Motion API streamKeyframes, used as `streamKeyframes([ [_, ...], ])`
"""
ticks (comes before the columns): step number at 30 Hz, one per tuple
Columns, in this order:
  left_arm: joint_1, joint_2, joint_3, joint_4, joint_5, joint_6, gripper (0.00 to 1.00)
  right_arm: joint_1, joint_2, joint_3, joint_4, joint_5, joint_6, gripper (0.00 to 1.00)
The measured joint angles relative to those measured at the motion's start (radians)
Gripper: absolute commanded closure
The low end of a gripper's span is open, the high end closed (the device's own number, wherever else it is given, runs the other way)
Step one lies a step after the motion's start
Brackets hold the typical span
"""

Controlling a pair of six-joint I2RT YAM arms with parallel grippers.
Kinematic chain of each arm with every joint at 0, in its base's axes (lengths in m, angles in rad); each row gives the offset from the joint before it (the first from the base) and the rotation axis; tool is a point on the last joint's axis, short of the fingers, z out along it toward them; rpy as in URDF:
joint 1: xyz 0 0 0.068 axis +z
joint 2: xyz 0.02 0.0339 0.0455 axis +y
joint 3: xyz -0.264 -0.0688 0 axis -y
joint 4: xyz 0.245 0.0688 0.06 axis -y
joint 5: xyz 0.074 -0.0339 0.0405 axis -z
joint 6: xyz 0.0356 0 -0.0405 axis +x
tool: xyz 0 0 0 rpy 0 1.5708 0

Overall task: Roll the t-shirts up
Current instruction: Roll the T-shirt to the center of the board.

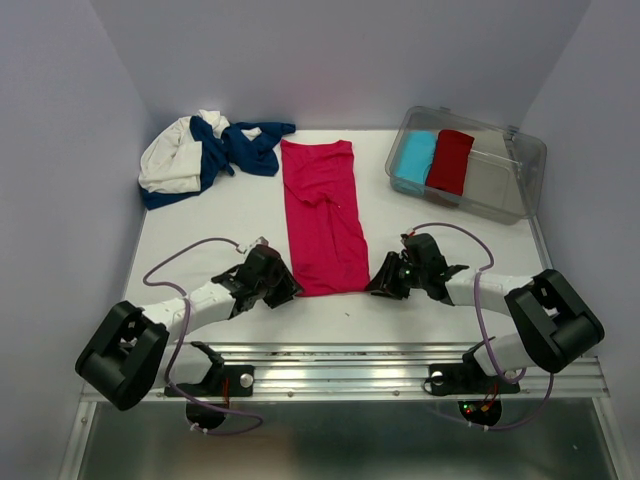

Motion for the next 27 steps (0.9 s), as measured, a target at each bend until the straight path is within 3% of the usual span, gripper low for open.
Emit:
streamKeyframes([
  [8,0.000,0.063,0.027,0.014,0.000,-0.003,0.80,0.000,0.008,0.005,0.000,0.000,0.004,0.66],
  [13,0.000,0.089,0.044,0.014,0.000,0.004,1.00,0.000,0.021,0.008,0.004,-0.001,0.013,0.79],
  [18,0.000,0.089,0.044,0.013,0.000,0.005,1.00,0.000,0.036,0.016,0.002,0.005,0.020,0.99],
  [27,0.000,0.050,0.043,-0.013,0.000,0.020,1.00,0.000,0.031,0.021,-0.002,0.014,0.021,0.99],
])
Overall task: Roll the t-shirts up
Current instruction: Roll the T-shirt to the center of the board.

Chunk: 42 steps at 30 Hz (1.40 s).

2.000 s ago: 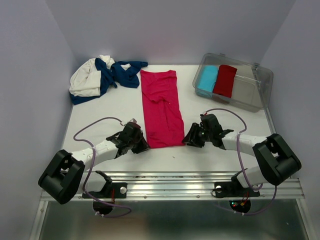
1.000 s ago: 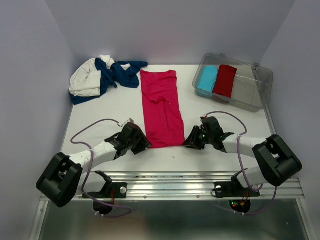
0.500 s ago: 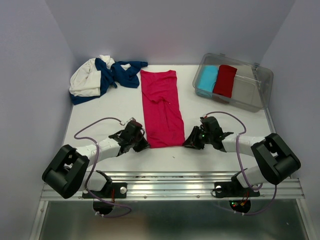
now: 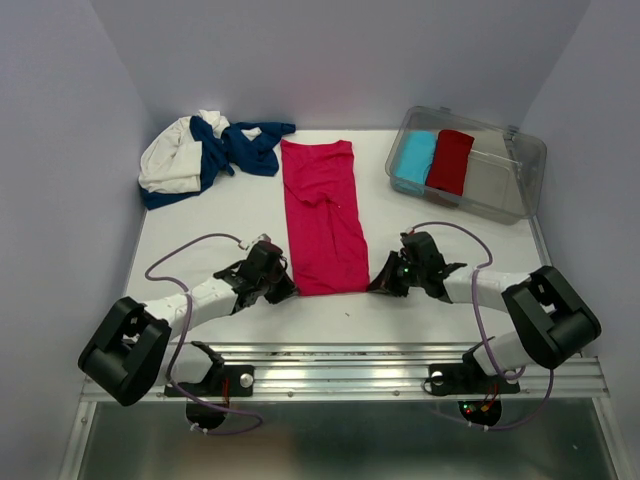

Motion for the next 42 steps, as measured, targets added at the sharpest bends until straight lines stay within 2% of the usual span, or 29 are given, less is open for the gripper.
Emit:
streamKeyframes([
  [12,0.000,-0.045,-0.005,-0.025,0.011,0.026,1.00,0.000,-0.050,0.011,-0.036,0.001,-0.008,0.99],
  [27,0.000,-0.194,-0.035,-0.092,0.012,0.020,1.00,0.000,-0.168,0.030,-0.125,0.003,-0.011,0.99],
  [35,0.002,-0.195,0.041,-0.174,-0.016,0.016,1.00,0.000,-0.156,0.112,-0.161,0.026,-0.022,0.99],
  [42,0.051,-0.133,0.124,-0.184,-0.025,0.033,1.00,0.000,-0.086,0.193,-0.166,0.056,-0.040,0.99],
])
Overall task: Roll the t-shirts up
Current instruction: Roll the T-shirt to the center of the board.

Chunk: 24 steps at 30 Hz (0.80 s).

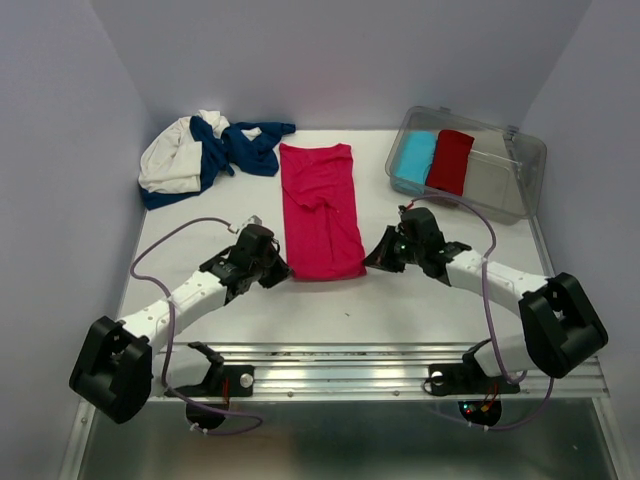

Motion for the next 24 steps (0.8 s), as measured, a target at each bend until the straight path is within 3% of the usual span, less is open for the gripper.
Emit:
streamKeyframes([
  [14,0.115,0.171,0.103,0.005,0.006,0.088,1.00,-0.001,0.187,0.167,-0.008,0.043,-0.050,0.99],
  [24,0.129,0.354,0.231,0.020,0.002,0.172,1.00,-0.002,0.292,0.233,-0.009,0.096,-0.068,0.99],
])
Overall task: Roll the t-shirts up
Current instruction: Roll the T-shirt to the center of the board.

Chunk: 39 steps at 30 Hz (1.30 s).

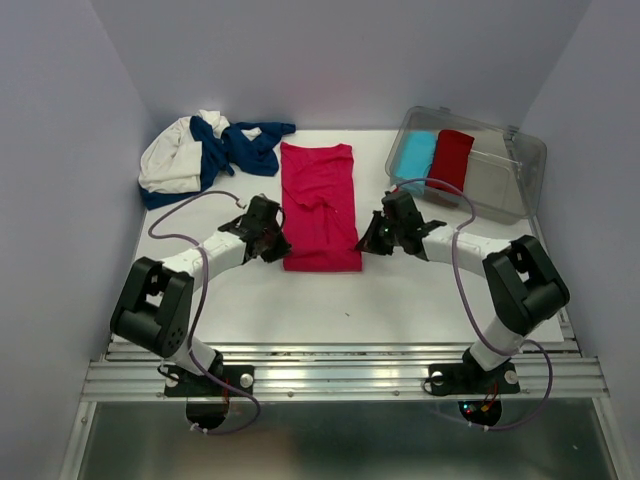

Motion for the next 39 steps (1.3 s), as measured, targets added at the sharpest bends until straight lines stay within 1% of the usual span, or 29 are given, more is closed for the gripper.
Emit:
streamKeyframes([
  [1,0.002,0.027,0.015,0.003,-0.001,0.008,1.00,0.000,0.006,0.003,0.000,0.005,0.000,0.99],
  [3,0.003,0.061,0.034,0.005,-0.004,0.021,0.90,0.000,0.021,0.012,0.000,0.022,-0.001,0.94],
  [4,0.003,0.083,0.047,0.005,-0.011,0.028,0.85,0.000,0.028,0.017,0.000,0.031,0.000,0.89],
  [5,0.003,0.096,0.054,0.003,-0.018,0.032,0.73,-0.002,0.036,0.022,0.000,0.038,-0.001,0.86],
  [7,0.003,0.121,0.073,-0.002,-0.034,0.040,0.60,-0.006,0.066,0.042,0.002,0.057,-0.004,0.73],
  [8,0.003,0.127,0.080,-0.006,-0.042,0.051,0.52,-0.007,0.076,0.047,0.001,0.064,-0.005,0.71],
  [9,0.003,0.131,0.087,-0.010,-0.048,0.055,0.51,-0.008,0.084,0.050,0.000,0.071,-0.006,0.68],
  [10,0.003,0.131,0.091,-0.012,-0.056,0.057,0.47,-0.008,0.085,0.050,0.000,0.074,-0.008,0.57],
  [11,0.003,0.129,0.098,-0.019,-0.065,0.061,0.41,-0.008,0.085,0.050,-0.002,0.079,-0.008,0.55],
  [12,0.003,0.129,0.101,-0.021,-0.069,0.060,0.40,-0.009,0.082,0.050,-0.003,0.085,-0.009,0.54],
  [13,0.003,0.126,0.106,-0.026,-0.079,0.065,0.34,-0.010,0.075,0.050,-0.003,0.095,-0.013,0.51],
  [14,0.003,0.121,0.108,-0.029,-0.088,0.063,0.34,-0.011,0.067,0.049,-0.007,0.104,-0.019,0.51],
  [16,-0.002,0.090,0.111,-0.060,-0.122,0.065,0.34,-0.011,0.034,0.037,-0.017,0.124,-0.023,0.51],
  [18,-0.010,0.047,0.113,-0.088,-0.154,0.065,0.38,-0.011,-0.029,0.021,-0.029,0.141,-0.029,0.53],
  [19,-0.019,0.019,0.114,-0.101,-0.170,0.065,0.41,-0.011,-0.063,0.010,-0.031,0.146,-0.033,0.60],
  [22,-0.058,-0.043,0.115,-0.119,-0.196,0.060,0.53,0.003,-0.153,-0.034,-0.037,0.173,-0.039,0.72],
  [23,-0.077,-0.059,0.115,-0.123,-0.201,0.058,0.60,0.011,-0.177,-0.046,-0.042,0.182,-0.039,0.79],
  [26,-0.122,-0.077,0.111,-0.113,-0.190,0.050,0.75,0.066,-0.222,-0.068,-0.046,0.204,-0.038,0.86],
  [28,-0.143,-0.078,0.094,-0.081,-0.156,0.040,0.76,0.099,-0.216,-0.068,-0.044,0.204,-0.035,0.89],
  [31,-0.150,-0.071,0.071,-0.051,-0.114,0.029,0.76,0.134,-0.181,-0.068,-0.037,0.193,-0.019,0.89],
  [35,-0.147,-0.023,0.066,-0.007,-0.089,0.023,0.76,0.138,-0.101,-0.056,-0.022,0.174,0.007,0.89],
  [39,-0.130,0.040,0.067,0.023,-0.079,0.029,0.76,0.138,0.005,0.009,-0.015,0.170,0.010,0.88],
])
